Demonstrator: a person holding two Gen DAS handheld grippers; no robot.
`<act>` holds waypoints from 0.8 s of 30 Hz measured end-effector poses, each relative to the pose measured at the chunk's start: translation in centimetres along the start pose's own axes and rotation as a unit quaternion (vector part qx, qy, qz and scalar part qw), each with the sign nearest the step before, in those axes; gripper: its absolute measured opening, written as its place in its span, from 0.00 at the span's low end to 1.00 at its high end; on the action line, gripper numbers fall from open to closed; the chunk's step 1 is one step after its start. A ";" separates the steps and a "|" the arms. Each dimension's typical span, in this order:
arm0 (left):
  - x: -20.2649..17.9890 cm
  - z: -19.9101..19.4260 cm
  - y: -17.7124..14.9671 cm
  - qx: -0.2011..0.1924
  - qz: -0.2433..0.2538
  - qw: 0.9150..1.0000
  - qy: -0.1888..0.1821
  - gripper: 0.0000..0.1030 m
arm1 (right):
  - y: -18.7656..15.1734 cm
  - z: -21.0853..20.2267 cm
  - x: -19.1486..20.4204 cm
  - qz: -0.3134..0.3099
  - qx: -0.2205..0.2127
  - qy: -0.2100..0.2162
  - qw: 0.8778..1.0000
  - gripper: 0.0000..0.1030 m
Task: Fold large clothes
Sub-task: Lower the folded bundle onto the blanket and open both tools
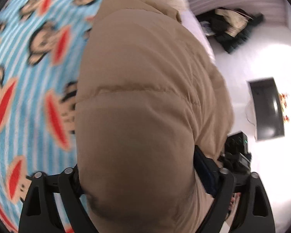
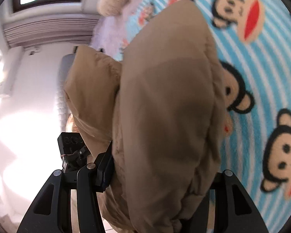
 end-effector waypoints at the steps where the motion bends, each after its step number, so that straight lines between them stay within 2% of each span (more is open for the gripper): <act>1: 0.6 0.5 -0.6 -0.003 -0.010 1.000 -0.001 0.89 | -0.1 -0.1 -0.3 0.014 -0.004 -0.001 1.000 0.56; 4: 1.5 -0.5 -0.9 -0.022 -0.009 1.000 0.014 0.89 | -1.3 -3.8 -0.3 0.004 -0.036 -0.041 0.999 0.57; 7: 0.9 -3.0 -0.8 -0.063 0.027 0.996 0.065 0.89 | -1.7 -8.8 1.0 -0.028 -0.099 -0.076 0.992 0.57; 10: -0.2 -6.2 1.0 -0.112 0.060 0.988 0.084 0.89 | -2.0 -12.6 3.0 -0.043 -0.133 -0.042 0.989 0.55; 12: -2.3 -6.7 2.3 -0.134 0.078 0.984 0.090 0.89 | -2.2 -12.4 4.4 -0.048 -0.118 -0.010 0.992 0.55; 13: -3.1 -6.6 2.8 -0.140 0.086 0.982 0.091 0.89 | -2.4 -11.3 5.0 -0.052 -0.101 -0.009 0.993 0.55; 15: -5.1 -5.5 3.4 -0.148 0.105 0.979 0.095 0.89 | -2.6 -9.2 5.4 -0.058 -0.084 -0.037 0.994 0.54; 16: -6.4 -4.3 3.9 -0.147 0.116 0.977 0.104 0.89 | -2.9 -7.9 5.1 -0.061 -0.074 -0.058 0.994 0.47; 17: -7.6 -3.1 4.4 -0.145 0.125 0.975 0.112 0.89 | -3.4 -7.2 4.8 -0.062 -0.067 -0.077 0.993 0.26; 18: -9.0 -1.7 4.3 -0.141 0.136 0.973 0.118 0.89 | -4.4 -6.8 4.3 -0.066 -0.063 -0.097 0.991 0.20; 22: -12.4 3.6 3.5 -0.122 0.196 0.958 0.170 0.89 | -7.4 -6.9 1.2 -0.102 -0.060 -0.194 0.974 0.18; 24: -13.1 6.4 2.5 -0.103 0.219 0.951 0.194 0.89 | -8.3 -7.1 -0.7 -0.109 -0.059 -0.233 0.965 0.13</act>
Point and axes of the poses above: each gripper's, at about its wrist camera, not at the fingertips, and z roughly the way its jaws point, x to its left, y to its top, the point moved 5 cm from there along z, roughly the way its jaws point, and after that the axes turned 10 degrees about -x, right-handed, at the moved point
